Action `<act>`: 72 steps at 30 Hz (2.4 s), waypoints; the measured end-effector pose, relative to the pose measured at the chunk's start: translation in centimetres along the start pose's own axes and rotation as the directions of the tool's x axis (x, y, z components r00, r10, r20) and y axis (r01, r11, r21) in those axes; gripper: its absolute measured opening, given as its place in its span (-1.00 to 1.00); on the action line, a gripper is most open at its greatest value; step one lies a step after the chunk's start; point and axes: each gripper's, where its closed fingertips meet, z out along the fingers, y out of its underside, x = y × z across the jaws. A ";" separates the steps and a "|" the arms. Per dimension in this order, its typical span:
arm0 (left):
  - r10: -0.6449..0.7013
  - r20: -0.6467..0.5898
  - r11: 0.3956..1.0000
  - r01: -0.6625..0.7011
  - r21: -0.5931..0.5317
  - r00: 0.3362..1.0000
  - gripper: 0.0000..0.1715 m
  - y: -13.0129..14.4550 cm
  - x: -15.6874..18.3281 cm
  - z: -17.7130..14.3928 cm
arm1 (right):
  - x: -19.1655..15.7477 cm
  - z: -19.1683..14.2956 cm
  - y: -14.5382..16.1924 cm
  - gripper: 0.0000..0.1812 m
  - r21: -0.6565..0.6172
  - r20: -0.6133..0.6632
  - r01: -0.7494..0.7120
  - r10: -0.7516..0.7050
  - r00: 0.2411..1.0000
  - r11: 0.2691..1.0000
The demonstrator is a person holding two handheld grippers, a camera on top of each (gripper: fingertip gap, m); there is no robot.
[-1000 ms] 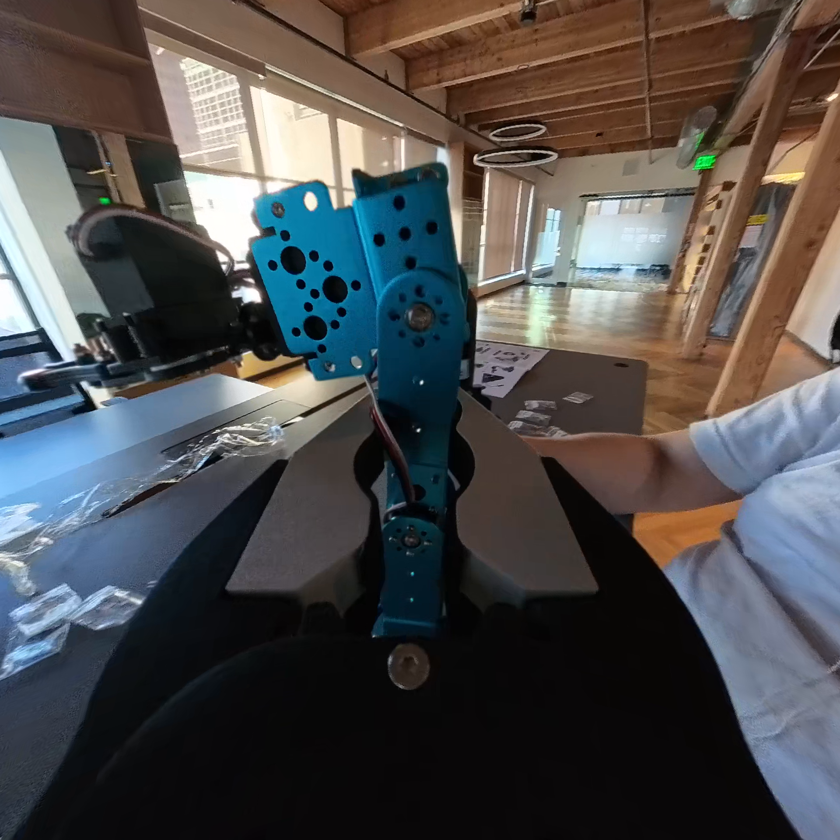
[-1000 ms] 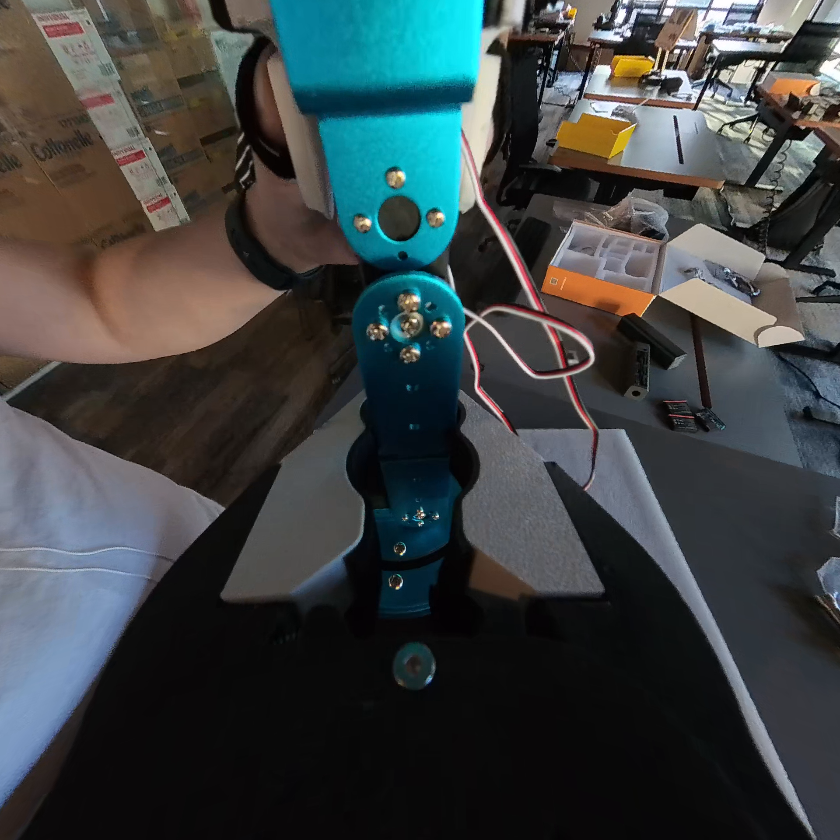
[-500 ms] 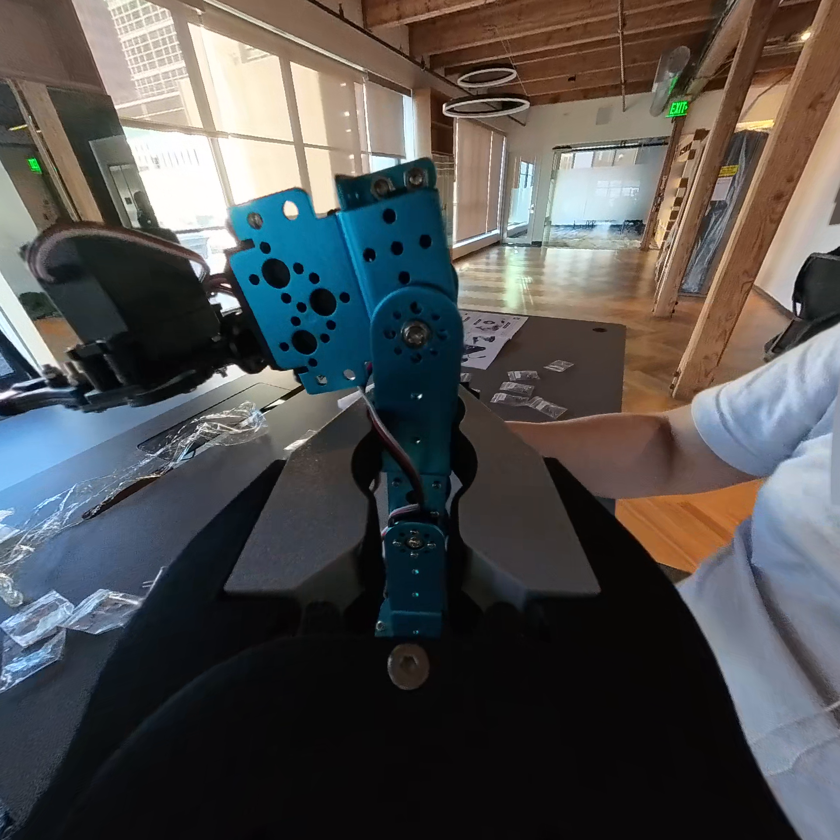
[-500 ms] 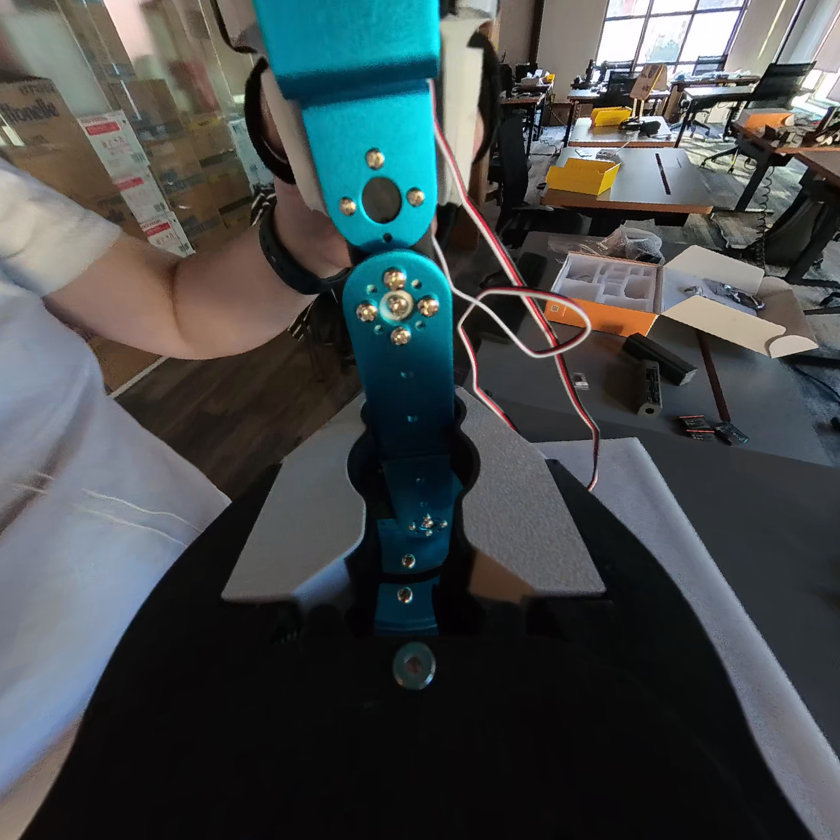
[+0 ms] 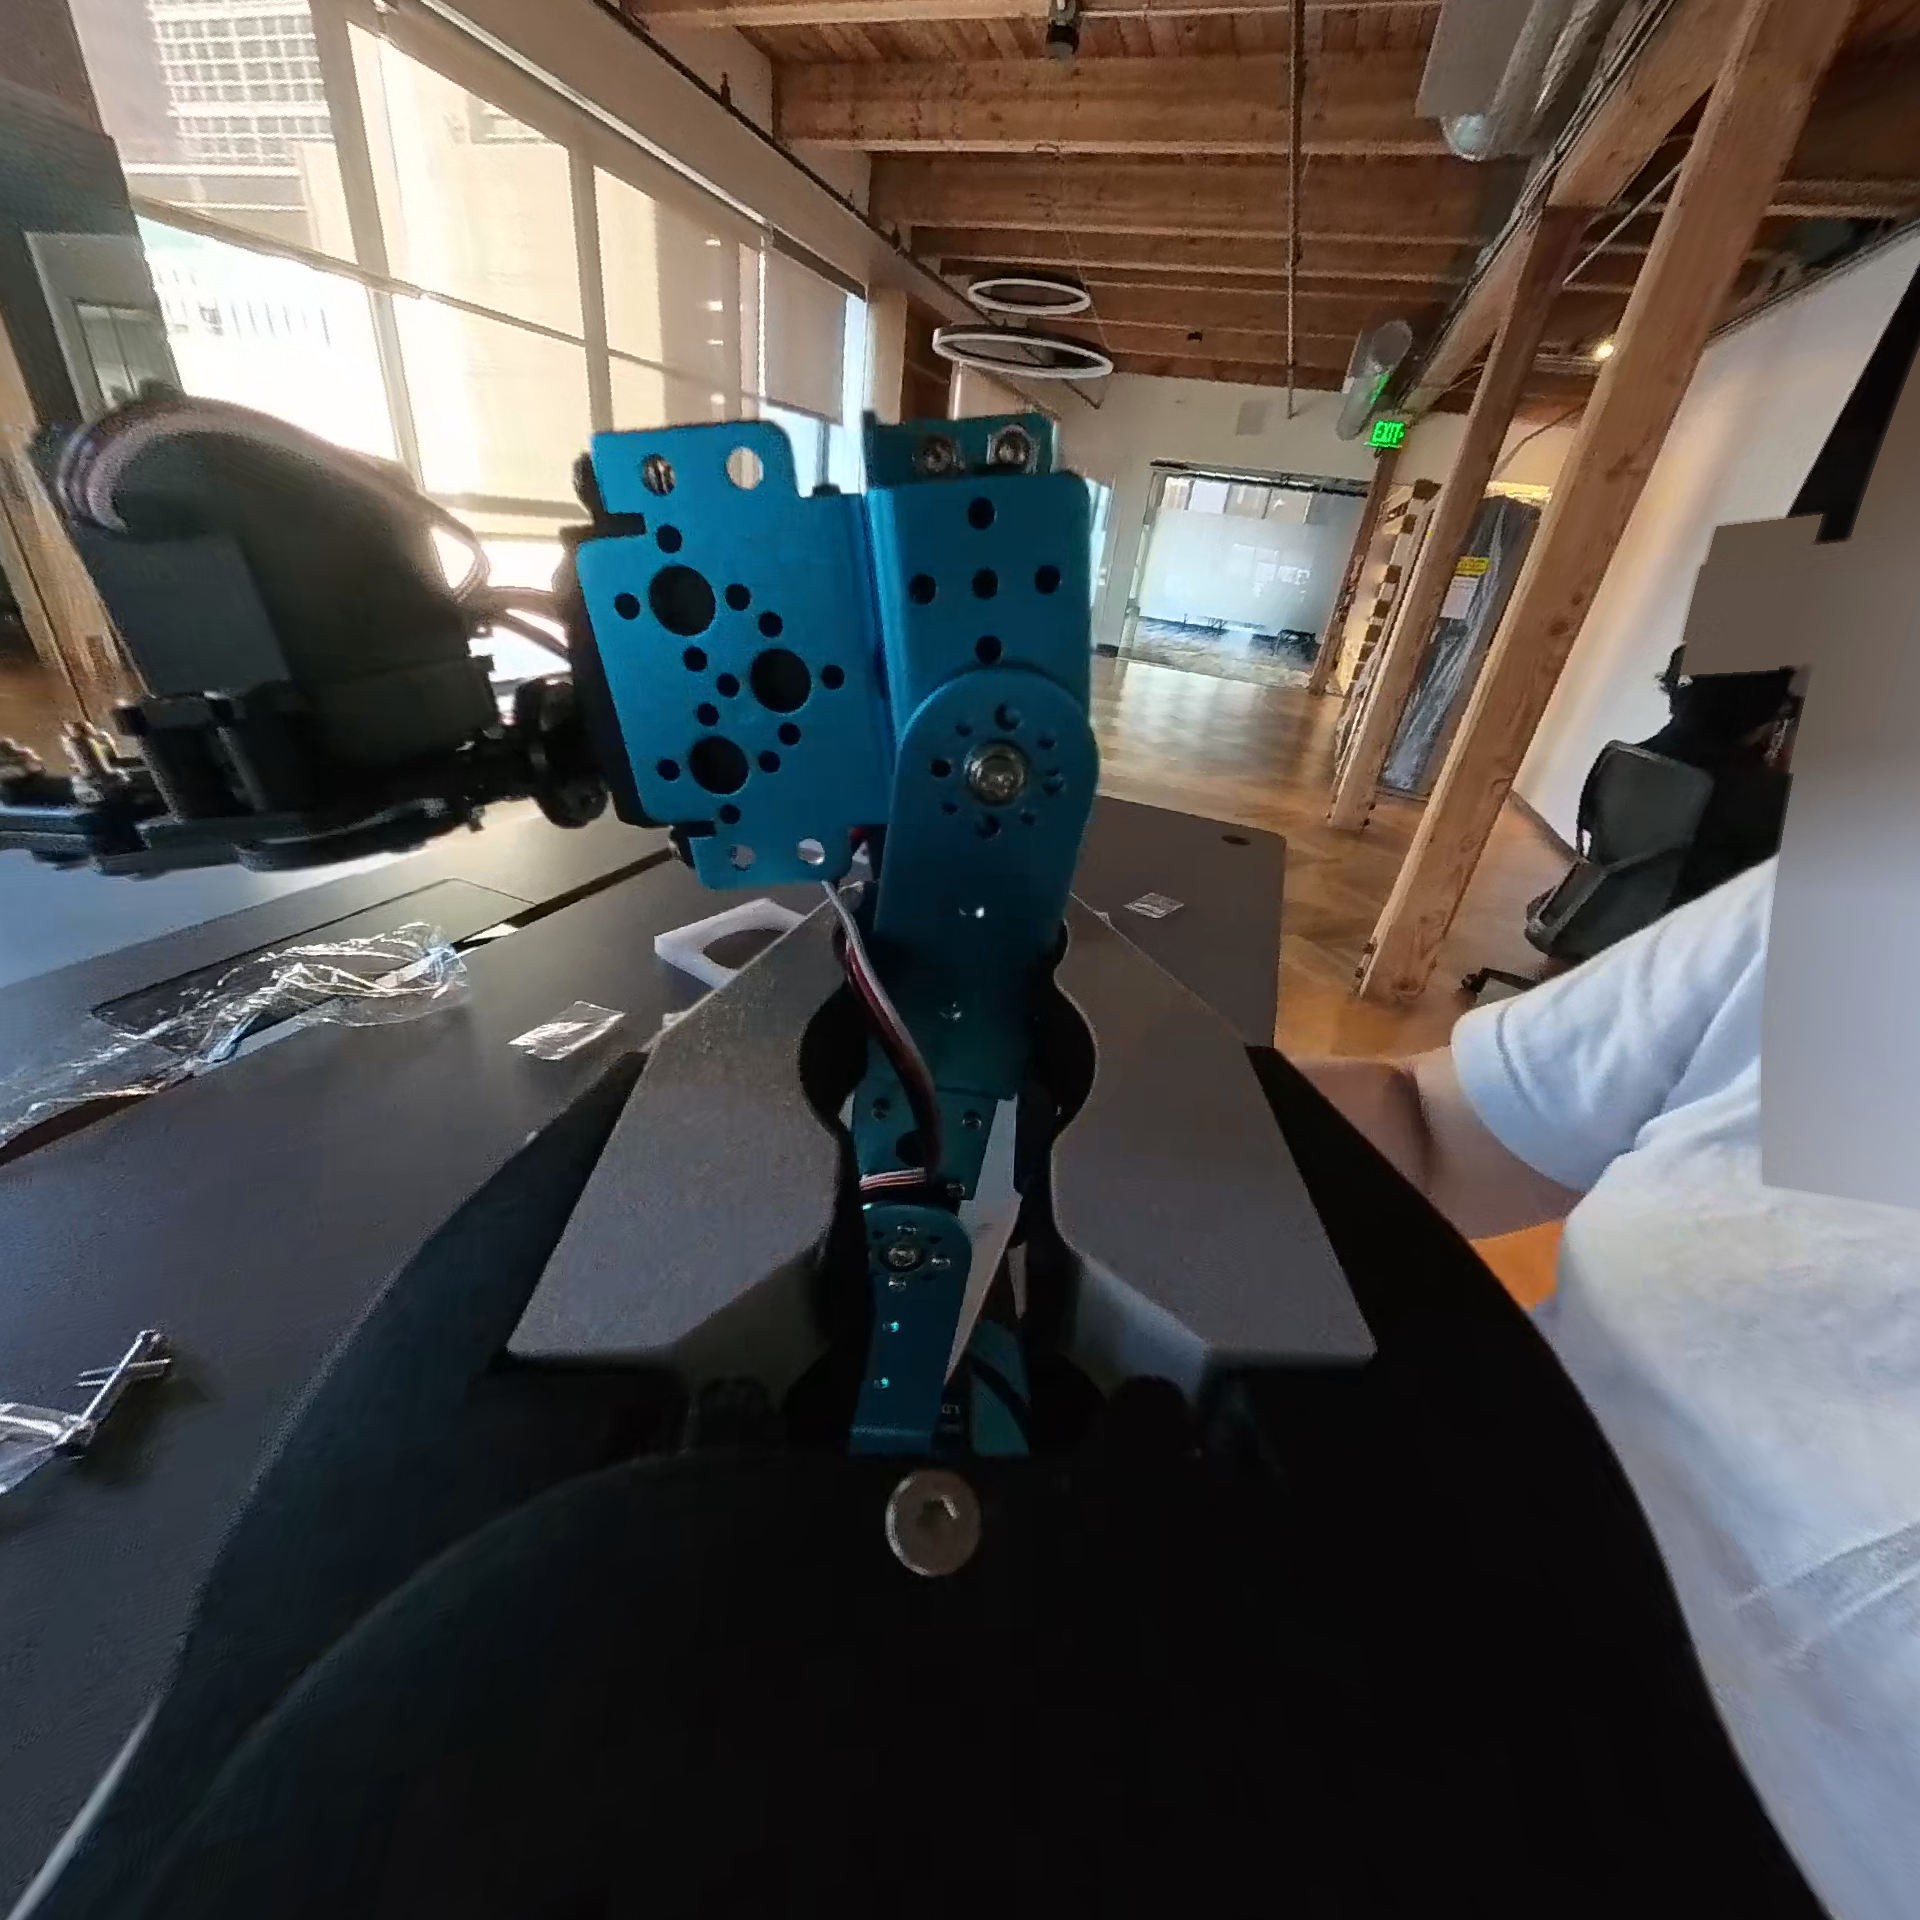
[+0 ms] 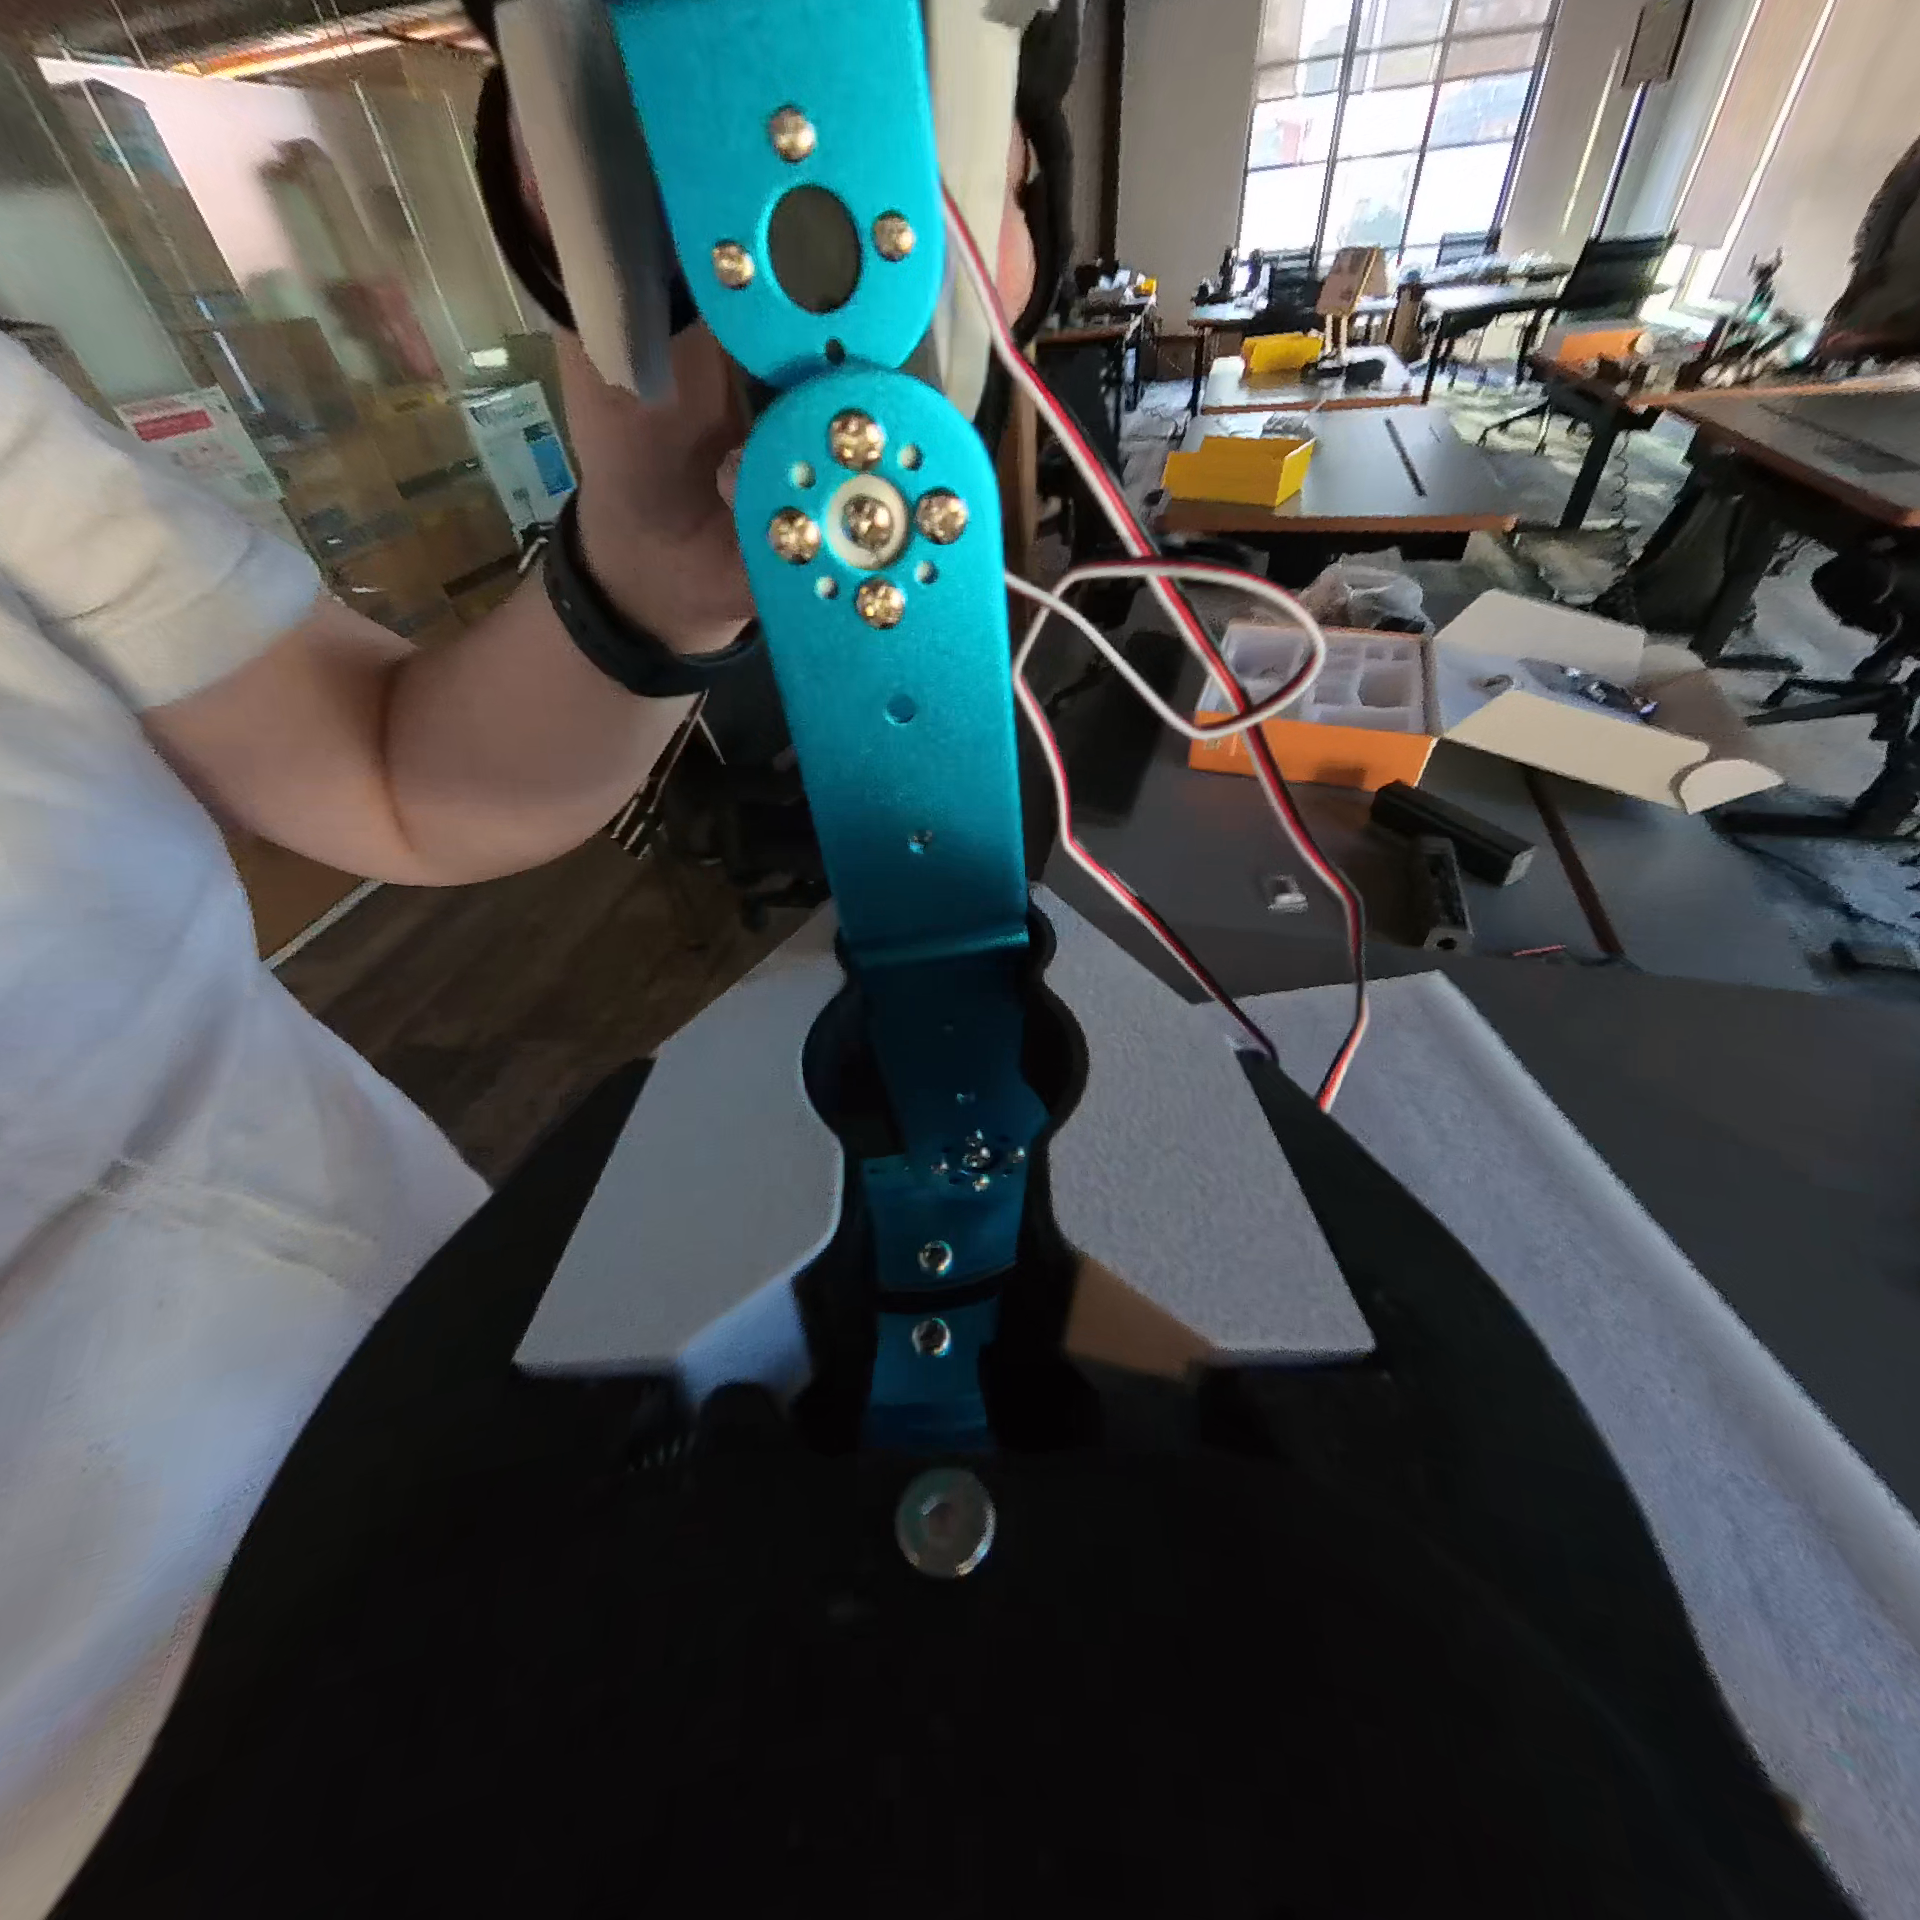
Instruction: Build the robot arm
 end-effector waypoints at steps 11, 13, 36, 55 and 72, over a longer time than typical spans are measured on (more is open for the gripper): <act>-0.119 0.015 0.993 0.119 -0.010 0.993 -0.44 -0.4 0.3 -0.3 | 0.2 0.1 -0.5 -0.78 0.099 -0.065 0.060 -0.053 0.996 0.993; -0.099 0.068 0.995 0.099 0.009 0.993 -0.42 -0.7 -0.2 -0.4 | 0.2 0.1 -0.5 -0.78 0.115 -0.076 0.064 -0.055 0.996 0.991; -0.032 -0.027 0.999 0.033 0.030 0.999 -0.66 0.7 0.0 1.3 | -0.6 -0.3 0.3 -0.75 0.037 0.069 -0.074 0.071 0.995 0.997; -0.019 -0.050 0.996 0.024 0.091 0.999 -0.68 0.6 0.0 -1.3 | -0.8 2.0 -0.3 -0.62 0.044 0.023 -0.073 0.073 0.997 0.996; -0.028 0.017 0.997 0.029 -0.064 0.999 -0.66 1.3 0.0 -0.3 | -0.9 2.0 -0.5 -0.69 0.067 0.055 0.029 -0.032 0.998 0.997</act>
